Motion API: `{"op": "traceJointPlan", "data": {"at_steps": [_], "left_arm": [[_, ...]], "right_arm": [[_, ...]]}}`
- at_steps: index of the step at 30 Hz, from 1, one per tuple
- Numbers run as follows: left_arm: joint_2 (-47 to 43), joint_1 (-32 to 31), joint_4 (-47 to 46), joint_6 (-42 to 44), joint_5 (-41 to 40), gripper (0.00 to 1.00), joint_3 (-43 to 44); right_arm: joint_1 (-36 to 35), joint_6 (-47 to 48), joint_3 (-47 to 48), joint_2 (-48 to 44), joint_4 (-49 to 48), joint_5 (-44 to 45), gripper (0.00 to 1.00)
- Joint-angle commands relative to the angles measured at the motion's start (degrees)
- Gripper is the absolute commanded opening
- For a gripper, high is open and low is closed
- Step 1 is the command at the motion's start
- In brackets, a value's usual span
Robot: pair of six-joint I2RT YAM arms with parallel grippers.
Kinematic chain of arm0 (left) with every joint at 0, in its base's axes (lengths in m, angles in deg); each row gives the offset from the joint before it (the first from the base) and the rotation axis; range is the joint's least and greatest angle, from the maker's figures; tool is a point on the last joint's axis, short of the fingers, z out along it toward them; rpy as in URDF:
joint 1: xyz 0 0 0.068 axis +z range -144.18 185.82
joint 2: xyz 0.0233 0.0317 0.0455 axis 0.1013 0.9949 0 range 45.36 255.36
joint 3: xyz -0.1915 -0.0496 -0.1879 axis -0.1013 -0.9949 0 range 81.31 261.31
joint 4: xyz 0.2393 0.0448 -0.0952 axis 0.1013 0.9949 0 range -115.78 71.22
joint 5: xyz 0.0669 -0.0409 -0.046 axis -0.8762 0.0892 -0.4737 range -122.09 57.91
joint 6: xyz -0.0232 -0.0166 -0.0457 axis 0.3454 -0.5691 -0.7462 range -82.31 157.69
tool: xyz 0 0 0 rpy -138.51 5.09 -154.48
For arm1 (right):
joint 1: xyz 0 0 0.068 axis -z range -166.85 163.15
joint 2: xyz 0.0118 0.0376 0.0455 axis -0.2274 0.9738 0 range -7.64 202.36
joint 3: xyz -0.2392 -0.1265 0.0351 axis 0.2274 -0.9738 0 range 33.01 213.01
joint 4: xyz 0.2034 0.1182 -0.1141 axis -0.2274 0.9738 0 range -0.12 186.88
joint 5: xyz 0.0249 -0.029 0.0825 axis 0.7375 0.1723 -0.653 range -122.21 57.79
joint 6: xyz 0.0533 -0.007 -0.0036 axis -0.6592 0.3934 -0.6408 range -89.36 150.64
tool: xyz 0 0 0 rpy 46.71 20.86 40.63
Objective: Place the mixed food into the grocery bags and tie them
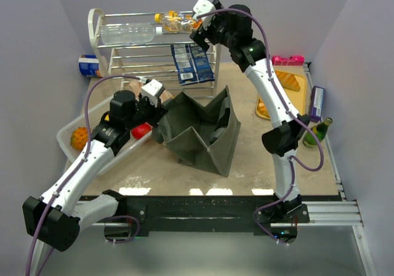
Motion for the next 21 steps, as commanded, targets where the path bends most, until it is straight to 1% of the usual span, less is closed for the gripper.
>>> {"op": "traceJointPlan", "data": {"at_steps": [1,4,7,9,10,15,17,19,21], "left_arm": [[-0.9,0.4,-4.9,-1.4,2.2,0.00,0.0],[-1.0,0.5,-4.9,-1.5,2.3,0.00,0.1],[-1.1,0.5,-4.9,-1.6,2.4,0.00,0.0],[-1.1,0.5,-5.0,-1.5,2.4,0.00,0.1],[-1.1,0.5,-5.0,-1.5,2.4,0.00,0.1],[-1.4,0.6,-5.3,-1.7,2.6,0.00,0.0],[-1.4,0.6,-5.4,-1.8,2.6,0.00,0.1],[-1.5,0.7,-5.7,-1.9,2.8,0.00,0.1],[-1.5,0.7,-5.9,-2.2,2.9,0.00,0.1]], "right_arm": [[0.1,3.6,2.3,0.2,1.7,2.8,0.92],[0.1,4.7,2.2,0.4,2.9,3.4,0.90],[0.0,5.2,1.6,0.3,3.6,3.9,0.85],[0.0,5.6,1.4,0.3,3.8,4.3,0.79],[-0.1,5.8,1.0,0.3,3.8,4.5,0.73],[0.0,5.9,0.6,0.1,3.8,4.8,0.62],[-0.1,5.5,0.4,-0.7,3.5,4.2,0.44],[-0.2,5.2,-0.8,-1.3,2.3,3.8,0.32],[-0.7,5.0,-1.7,-2.6,1.2,3.9,0.30]]}}
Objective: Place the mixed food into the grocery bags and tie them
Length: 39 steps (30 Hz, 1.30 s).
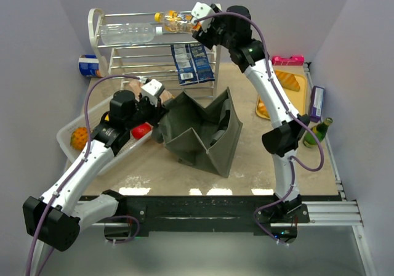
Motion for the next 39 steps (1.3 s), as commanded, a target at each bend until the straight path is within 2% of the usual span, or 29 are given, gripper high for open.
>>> {"op": "traceJointPlan", "data": {"at_steps": [1,3,4,6,13,20,29,32,39], "left_arm": [[-1.5,0.6,-5.3,-1.7,1.7,0.00,0.3],[-1.4,0.7,-5.9,-2.7,2.1,0.00,0.4],[-1.2,0.8,-6.0,-3.2,2.2,0.00,0.9],[-0.8,0.7,-6.7,-5.0,2.7,0.00,1.4],[2.0,0.7,-5.3,-6.7,1.6,0.00,5.2],[4.4,0.7,-3.6,-8.2,-0.7,0.00,8.0],[11.1,0.9,-0.1,-9.0,-4.1,0.00,16.9],[12.5,1.0,-0.4,-9.3,-4.1,0.00,18.6],[16.3,1.2,-1.6,-11.6,-2.3,0.00,21.7]], "right_arm": [[-0.8,-0.7,-2.0,-3.0,-1.3,0.4,0.24],[-1.0,-1.3,-2.6,-3.9,-1.9,0.3,0.17],[-1.2,-1.6,-3.1,-4.6,-3.2,0.4,0.09],[-1.5,-3.0,-5.5,-6.8,-5.3,1.1,0.00],[-2.0,-11.4,-13.5,-14.0,-17.4,1.9,0.00],[-2.8,-14.7,-15.5,-16.6,-20.7,4.0,0.00],[-2.8,-21.3,-20.9,-20.2,-25.2,6.2,0.00],[-2.8,-24.4,-24.6,-22.4,-28.1,6.4,0.00],[-2.7,-28.8,-26.2,-23.7,-26.9,6.8,0.00]]}}
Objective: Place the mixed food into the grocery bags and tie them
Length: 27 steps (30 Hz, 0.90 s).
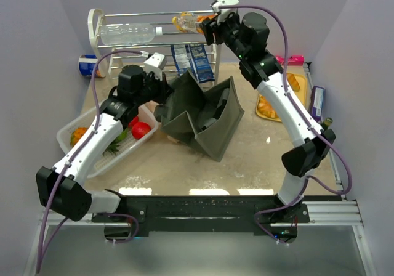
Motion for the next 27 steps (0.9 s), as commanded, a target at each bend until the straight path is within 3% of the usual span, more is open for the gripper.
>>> {"op": "traceJointPlan", "data": {"at_steps": [1,5,11,25,26,27], "left_arm": [[2.2,0.7,-4.1,-2.9,1.1,0.00,5.5],[4.1,1.0,-3.9,-3.1,2.0,0.00,7.3],[4.5,1.1,-4.3,-3.5,2.8,0.00,6.3],[3.4,2.8,-6.1,-3.3,3.5,0.00,3.2],[3.2,3.1,-6.3,-3.3,3.6,0.00,3.0],[3.0,3.2,-6.3,-3.3,3.8,0.00,2.7]], "right_arm": [[-0.2,-4.6,-1.6,-4.7,-5.7,0.6,0.00],[-0.2,-4.0,-7.5,-5.7,-8.8,0.5,0.00],[-0.2,-2.6,-6.3,-3.1,-7.0,-0.7,0.00],[-1.4,-8.9,-2.8,2.8,-5.9,-2.9,0.00],[-1.4,-9.2,-3.2,2.4,-6.4,-2.6,0.02],[-1.5,-9.2,-3.5,1.6,-6.4,-2.4,0.10]]}}
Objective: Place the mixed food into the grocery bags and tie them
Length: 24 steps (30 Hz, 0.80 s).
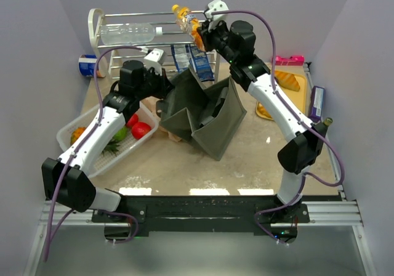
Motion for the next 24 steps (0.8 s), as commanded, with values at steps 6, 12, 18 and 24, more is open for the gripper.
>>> {"op": "traceJointPlan", "data": {"at_steps": [6,12,18,24], "left_arm": [[-2.7,2.1,-5.7,-1.7,2.6,0.00,-1.4],[-3.5,2.4,-5.9,-1.6,2.7,0.00,-2.2],[-4.1,2.5,-6.1,-1.3,3.0,0.00,-2.5],[-4.8,2.5,-6.3,-1.1,3.1,0.00,-2.8]], "right_arm": [[-0.4,-0.4,0.1,-3.2,1.4,1.6,0.40],[-0.3,2.8,-1.9,-4.7,2.3,2.3,0.67],[0.4,6.4,-2.1,-3.9,3.8,1.6,0.77],[0.5,9.9,-2.5,-3.5,6.0,-0.2,0.80]]}}
